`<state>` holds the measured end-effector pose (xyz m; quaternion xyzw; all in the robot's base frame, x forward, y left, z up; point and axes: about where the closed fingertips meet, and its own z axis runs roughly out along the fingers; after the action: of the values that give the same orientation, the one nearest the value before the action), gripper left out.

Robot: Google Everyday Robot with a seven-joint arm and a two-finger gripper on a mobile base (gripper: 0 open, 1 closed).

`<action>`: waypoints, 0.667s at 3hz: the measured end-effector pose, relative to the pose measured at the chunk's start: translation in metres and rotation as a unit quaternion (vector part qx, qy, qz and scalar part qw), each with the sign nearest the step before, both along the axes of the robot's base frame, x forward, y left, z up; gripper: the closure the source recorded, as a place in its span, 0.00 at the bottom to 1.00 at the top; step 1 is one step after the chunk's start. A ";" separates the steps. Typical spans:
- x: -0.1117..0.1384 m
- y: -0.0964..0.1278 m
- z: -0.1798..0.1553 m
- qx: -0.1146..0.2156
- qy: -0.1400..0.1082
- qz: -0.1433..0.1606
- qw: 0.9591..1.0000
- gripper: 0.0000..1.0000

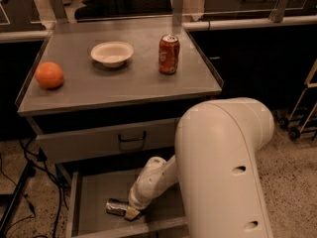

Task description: Place redbull can into middle drawer

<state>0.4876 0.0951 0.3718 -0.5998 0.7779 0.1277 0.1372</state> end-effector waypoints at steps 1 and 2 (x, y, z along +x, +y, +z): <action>-0.004 0.002 -0.007 0.003 0.006 0.000 1.000 1.00; -0.004 0.002 -0.007 0.003 0.006 0.000 1.000 0.81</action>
Offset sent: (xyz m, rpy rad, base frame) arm -0.0034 0.0020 -0.0067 0.0054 0.0115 -0.0009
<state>0.4838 0.0973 0.3645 -0.5983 0.7786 0.1337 0.1341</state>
